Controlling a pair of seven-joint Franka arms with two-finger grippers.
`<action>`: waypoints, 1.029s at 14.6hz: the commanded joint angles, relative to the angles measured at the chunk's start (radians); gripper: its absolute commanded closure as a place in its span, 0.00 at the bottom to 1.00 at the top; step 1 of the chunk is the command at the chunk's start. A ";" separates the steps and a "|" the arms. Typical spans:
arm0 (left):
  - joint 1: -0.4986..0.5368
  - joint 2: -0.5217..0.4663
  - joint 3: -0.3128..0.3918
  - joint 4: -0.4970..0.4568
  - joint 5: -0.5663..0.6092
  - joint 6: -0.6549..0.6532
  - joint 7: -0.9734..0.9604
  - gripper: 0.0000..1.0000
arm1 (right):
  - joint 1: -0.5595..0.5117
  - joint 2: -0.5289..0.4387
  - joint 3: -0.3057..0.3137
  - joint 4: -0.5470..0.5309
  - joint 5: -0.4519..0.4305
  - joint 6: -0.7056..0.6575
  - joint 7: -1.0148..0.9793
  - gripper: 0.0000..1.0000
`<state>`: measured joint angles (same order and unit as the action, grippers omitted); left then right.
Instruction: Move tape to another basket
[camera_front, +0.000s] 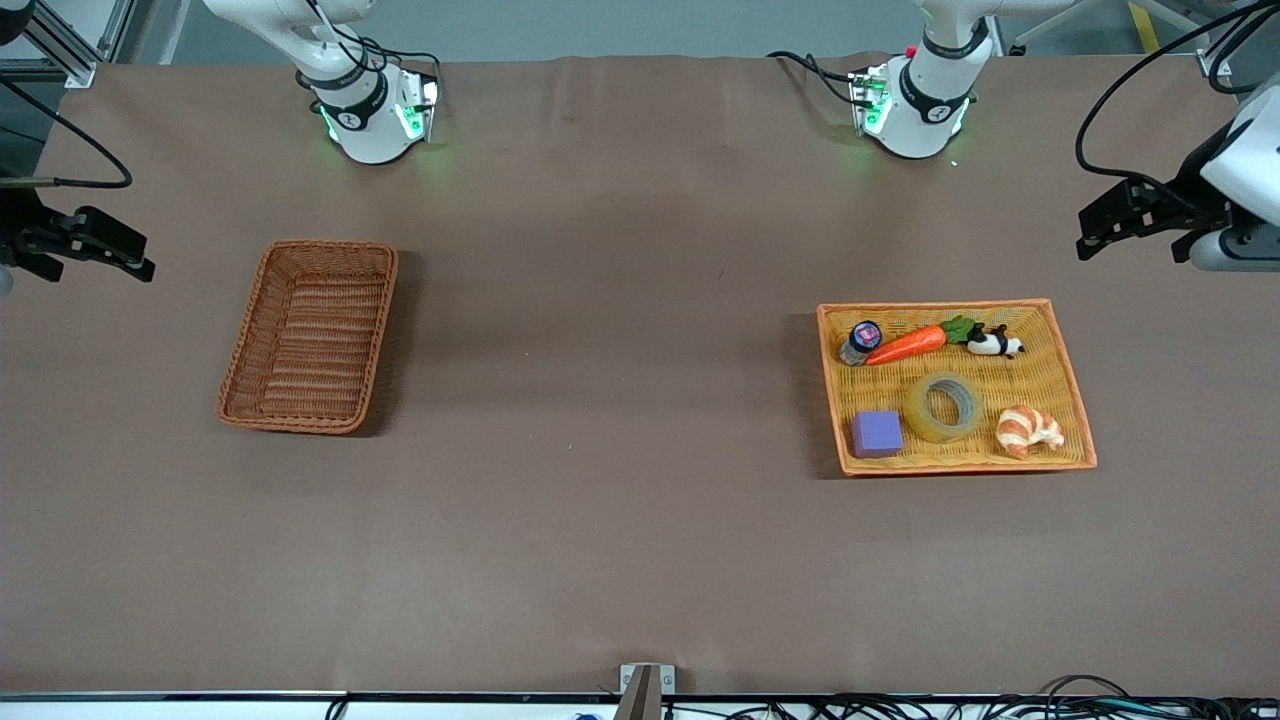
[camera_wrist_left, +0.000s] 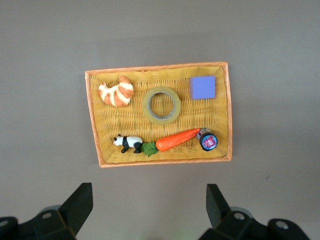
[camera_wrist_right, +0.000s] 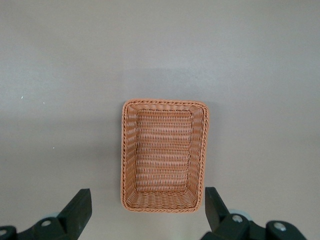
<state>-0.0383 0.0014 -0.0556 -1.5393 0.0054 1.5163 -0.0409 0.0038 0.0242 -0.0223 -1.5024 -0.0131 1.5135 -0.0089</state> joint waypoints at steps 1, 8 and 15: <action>-0.008 0.026 0.017 -0.056 0.022 0.071 0.024 0.00 | -0.014 -0.012 0.005 -0.012 0.015 0.002 -0.013 0.00; -0.009 0.155 0.065 -0.209 0.024 0.289 0.026 0.00 | -0.013 -0.012 0.002 -0.012 0.015 0.002 -0.013 0.00; -0.005 0.279 0.076 -0.399 0.022 0.646 0.027 0.00 | -0.014 -0.012 0.002 -0.012 0.015 0.002 -0.013 0.00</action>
<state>-0.0382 0.2599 0.0106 -1.8847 0.0137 2.0640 -0.0317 0.0035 0.0242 -0.0256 -1.5026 -0.0131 1.5135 -0.0089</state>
